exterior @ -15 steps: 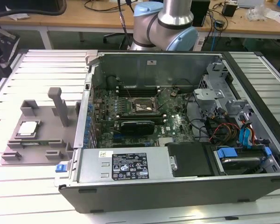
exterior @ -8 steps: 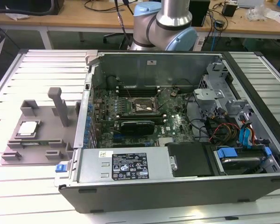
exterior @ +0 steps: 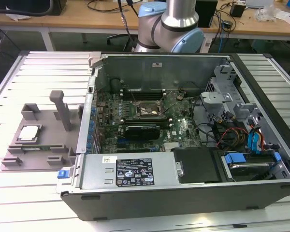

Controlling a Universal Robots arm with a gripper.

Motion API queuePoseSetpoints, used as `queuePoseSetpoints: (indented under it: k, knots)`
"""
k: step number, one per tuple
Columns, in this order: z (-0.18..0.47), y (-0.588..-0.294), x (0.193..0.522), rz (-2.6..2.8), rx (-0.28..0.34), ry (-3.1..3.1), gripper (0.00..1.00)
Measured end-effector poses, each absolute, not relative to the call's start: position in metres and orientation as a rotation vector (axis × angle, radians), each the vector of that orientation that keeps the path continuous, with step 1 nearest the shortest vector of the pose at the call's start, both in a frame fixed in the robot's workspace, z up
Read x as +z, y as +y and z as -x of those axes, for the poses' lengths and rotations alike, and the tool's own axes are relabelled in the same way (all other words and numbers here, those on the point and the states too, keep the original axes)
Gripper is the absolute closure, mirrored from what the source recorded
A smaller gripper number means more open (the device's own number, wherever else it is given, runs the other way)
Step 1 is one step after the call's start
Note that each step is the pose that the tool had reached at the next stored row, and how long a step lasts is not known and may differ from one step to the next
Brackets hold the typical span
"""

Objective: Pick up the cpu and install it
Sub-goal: 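Reach for the cpu, then pick up the cpu and move it towards the insertion slot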

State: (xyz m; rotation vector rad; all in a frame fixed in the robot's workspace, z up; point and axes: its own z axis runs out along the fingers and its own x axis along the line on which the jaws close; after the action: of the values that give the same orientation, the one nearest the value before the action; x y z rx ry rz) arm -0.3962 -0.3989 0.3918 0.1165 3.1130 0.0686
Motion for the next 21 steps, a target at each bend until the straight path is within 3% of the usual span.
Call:
queuePoseSetpoints:
  k: [9, 10, 11, 18, 21]
  knots:
    - [0.3964, -0.3989, 0.3918, -0.116, 0.069, 3.113, 0.89]
    - [0.3964, -0.3989, 0.3918, -0.117, 0.069, 3.113, 0.77]
    - [0.3964, -0.3989, 0.3918, -0.116, 0.069, 3.113, 0.77]
    - [0.3965, -0.3989, 0.3918, -0.117, 0.069, 3.113, 0.4]
    - [0.3967, -0.3987, 0.3918, -0.116, 0.045, 3.113, 0.4]
